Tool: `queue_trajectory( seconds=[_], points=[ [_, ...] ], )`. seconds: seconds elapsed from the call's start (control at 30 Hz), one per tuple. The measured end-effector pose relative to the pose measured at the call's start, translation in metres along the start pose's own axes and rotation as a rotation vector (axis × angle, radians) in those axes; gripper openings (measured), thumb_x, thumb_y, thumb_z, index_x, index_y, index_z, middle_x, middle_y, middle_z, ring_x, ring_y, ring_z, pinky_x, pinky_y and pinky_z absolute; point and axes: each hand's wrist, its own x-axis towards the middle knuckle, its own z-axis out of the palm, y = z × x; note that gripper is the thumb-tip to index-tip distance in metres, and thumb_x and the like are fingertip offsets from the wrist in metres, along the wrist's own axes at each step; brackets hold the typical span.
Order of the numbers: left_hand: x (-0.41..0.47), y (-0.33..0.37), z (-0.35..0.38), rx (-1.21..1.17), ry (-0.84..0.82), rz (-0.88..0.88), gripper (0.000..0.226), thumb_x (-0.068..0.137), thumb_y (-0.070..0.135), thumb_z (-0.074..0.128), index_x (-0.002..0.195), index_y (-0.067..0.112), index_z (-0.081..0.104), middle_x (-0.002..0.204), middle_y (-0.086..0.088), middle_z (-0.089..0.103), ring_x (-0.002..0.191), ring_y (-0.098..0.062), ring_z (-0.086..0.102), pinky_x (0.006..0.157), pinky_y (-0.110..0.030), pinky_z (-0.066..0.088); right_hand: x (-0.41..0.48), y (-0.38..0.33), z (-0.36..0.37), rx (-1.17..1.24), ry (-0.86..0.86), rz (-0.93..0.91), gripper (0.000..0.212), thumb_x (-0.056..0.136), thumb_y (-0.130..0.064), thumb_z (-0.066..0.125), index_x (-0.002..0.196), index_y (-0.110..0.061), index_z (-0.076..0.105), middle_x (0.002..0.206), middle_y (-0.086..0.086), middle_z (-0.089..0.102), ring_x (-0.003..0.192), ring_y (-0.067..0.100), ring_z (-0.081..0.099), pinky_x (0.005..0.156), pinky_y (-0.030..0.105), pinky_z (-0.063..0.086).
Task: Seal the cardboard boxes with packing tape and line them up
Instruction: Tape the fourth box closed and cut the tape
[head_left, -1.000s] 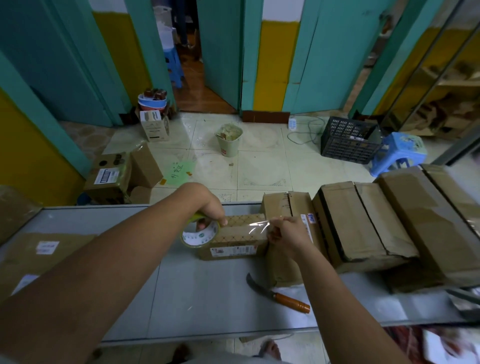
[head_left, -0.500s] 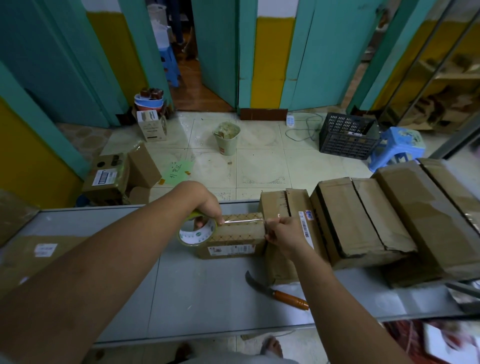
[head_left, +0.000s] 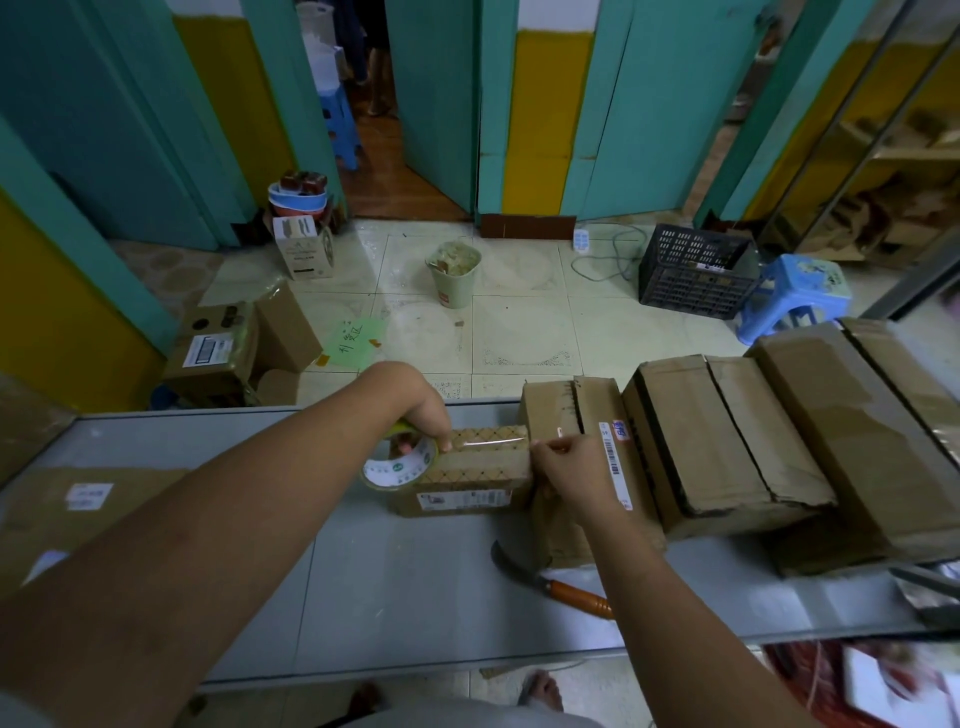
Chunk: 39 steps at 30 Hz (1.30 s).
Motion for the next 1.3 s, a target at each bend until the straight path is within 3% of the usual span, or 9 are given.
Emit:
queue_trajectory(
  seconds=[0.13,0.27,0.47,0.63,0.8,0.97,1.2,1.27,1.3],
  points=[
    [-0.002,0.0,0.0,0.001,0.01,-0.005,0.043,0.102,0.05,0.062,0.082,0.012,0.067,0.052,0.002,0.064,0.034,-0.011,0.054,0.062,-0.032,0.045,0.004,-0.007,-0.002,-0.022,0.031,-0.031,0.023,0.096,-0.03,0.073,0.113,-0.018,0.063,0.097,-0.002,0.069,0.082,0.011,0.067,0.059,0.02,0.048],
    [-0.002,-0.001,0.001,-0.009,0.013,0.006,0.038,0.102,0.048,0.062,0.089,0.013,0.067,0.053,0.003,0.065,0.038,-0.01,0.055,0.061,-0.03,0.045,-0.002,-0.004,0.003,-0.07,0.165,-0.165,0.014,0.092,-0.026,0.078,0.1,-0.024,0.067,0.091,-0.011,0.068,0.084,0.004,0.065,0.066,0.02,0.052],
    [0.0,-0.002,0.003,-0.003,0.035,0.016,0.037,0.1,0.05,0.064,0.094,0.014,0.069,0.054,0.003,0.067,0.047,-0.012,0.058,0.063,-0.03,0.046,-0.021,0.004,0.017,0.11,0.076,-0.256,0.008,0.095,-0.036,0.074,0.1,-0.037,0.068,0.095,-0.015,0.073,0.089,-0.011,0.067,0.069,0.013,0.058],
    [0.002,-0.003,0.003,-0.021,0.042,0.037,0.038,0.1,0.051,0.064,0.093,0.014,0.069,0.055,0.004,0.068,0.044,-0.01,0.059,0.064,-0.031,0.048,-0.024,0.007,0.014,-0.01,0.034,-0.278,0.022,0.098,-0.04,0.07,0.118,-0.032,0.073,0.102,-0.018,0.075,0.092,-0.006,0.07,0.08,0.02,0.061],
    [0.002,-0.004,0.003,-0.061,0.045,0.044,0.036,0.102,0.047,0.062,0.093,0.012,0.067,0.055,0.001,0.066,0.049,-0.014,0.058,0.065,-0.033,0.048,-0.032,0.003,0.02,-0.266,0.062,-0.366,0.017,0.108,-0.038,0.05,0.112,-0.032,0.066,0.082,-0.011,0.07,0.07,0.003,0.067,0.066,0.029,0.06],
    [-0.001,-0.003,0.001,-0.076,0.061,0.046,0.037,0.103,0.045,0.061,0.089,0.012,0.065,0.051,0.002,0.065,0.037,-0.011,0.057,0.062,-0.032,0.046,-0.031,-0.003,0.026,-0.272,-0.006,-0.354,0.015,0.109,-0.027,0.046,0.118,-0.024,0.058,0.107,-0.002,0.068,0.101,0.014,0.065,0.091,0.042,0.059],
    [0.002,-0.003,0.004,-0.101,0.05,0.047,0.032,0.103,0.042,0.064,0.095,0.01,0.066,0.056,0.0,0.066,0.042,-0.012,0.058,0.058,-0.03,0.048,-0.032,-0.003,0.036,-0.228,-0.058,-0.223,0.024,0.106,-0.043,0.041,0.115,-0.029,0.059,0.11,-0.003,0.067,0.105,0.017,0.065,0.098,0.049,0.056],
    [0.003,-0.005,0.005,-0.117,0.043,0.044,0.032,0.101,0.042,0.066,0.101,0.009,0.066,0.064,-0.003,0.067,0.051,-0.015,0.059,0.062,-0.03,0.049,-0.028,-0.007,0.034,-0.278,-0.063,-0.194,0.042,0.105,-0.053,0.035,0.122,-0.025,0.061,0.132,0.008,0.063,0.13,0.027,0.057,0.112,0.054,0.048],
    [0.003,-0.006,0.005,-0.12,0.04,0.045,0.033,0.1,0.042,0.067,0.102,0.009,0.068,0.067,-0.004,0.066,0.055,-0.016,0.058,0.064,-0.03,0.049,-0.026,-0.01,0.034,-0.338,-0.027,-0.222,0.049,0.107,-0.052,0.033,0.137,-0.021,0.055,0.153,0.011,0.05,0.149,0.031,0.04,0.122,0.055,0.036]
  ],
)
